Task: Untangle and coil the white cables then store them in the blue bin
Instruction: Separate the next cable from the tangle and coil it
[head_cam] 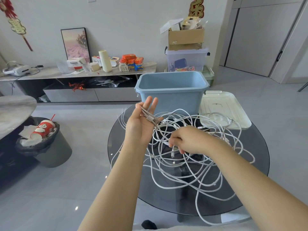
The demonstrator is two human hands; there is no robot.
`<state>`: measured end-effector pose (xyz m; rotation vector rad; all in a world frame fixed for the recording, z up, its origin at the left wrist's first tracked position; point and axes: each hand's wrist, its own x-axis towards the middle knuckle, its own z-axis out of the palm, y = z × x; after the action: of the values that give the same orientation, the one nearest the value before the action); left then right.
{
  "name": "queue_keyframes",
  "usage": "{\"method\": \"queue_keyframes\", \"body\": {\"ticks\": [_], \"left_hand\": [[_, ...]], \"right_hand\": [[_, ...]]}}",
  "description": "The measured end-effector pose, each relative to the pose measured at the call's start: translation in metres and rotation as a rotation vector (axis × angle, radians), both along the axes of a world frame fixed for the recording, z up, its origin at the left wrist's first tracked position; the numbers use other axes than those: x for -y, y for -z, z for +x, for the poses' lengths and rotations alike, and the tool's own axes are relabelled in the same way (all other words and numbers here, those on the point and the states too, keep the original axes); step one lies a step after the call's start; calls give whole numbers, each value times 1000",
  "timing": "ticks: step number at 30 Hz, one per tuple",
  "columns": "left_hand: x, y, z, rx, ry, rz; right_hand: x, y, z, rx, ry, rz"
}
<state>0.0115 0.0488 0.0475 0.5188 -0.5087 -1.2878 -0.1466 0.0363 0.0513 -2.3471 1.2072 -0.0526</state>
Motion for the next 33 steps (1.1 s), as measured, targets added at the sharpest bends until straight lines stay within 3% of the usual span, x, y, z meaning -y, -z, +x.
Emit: {"method": "queue_keyframes", "body": {"ticks": [4,7,9,11,15,19,25,30,33], "left_hand": [[1,4,-4,351,-129,31],[-2,10,-1,897,-200,45],[-4,13,-1,1212,-171,54],[-6,12,-3,1378,-74,82],[-10,3,-6,1541,169,131],[-10,3,-5,1420,407,141],[-9,7,-2,622,710,-7],[-6,11,-5,142,590,-143],[-4,4,-6,17,368,-120]], "right_hand": [[-7,-15,-9,-63,-34,-18],[-4,-26,-18,-48,34,-166],[-2,-32,-25,63,84,-165],[0,-34,-31,173,129,-147],[6,-31,-38,326,239,-220],[12,-23,-39,469,267,-288],[26,-12,-40,739,309,-134],[26,5,-30,696,237,148],[26,12,-27,572,198,393]]}}
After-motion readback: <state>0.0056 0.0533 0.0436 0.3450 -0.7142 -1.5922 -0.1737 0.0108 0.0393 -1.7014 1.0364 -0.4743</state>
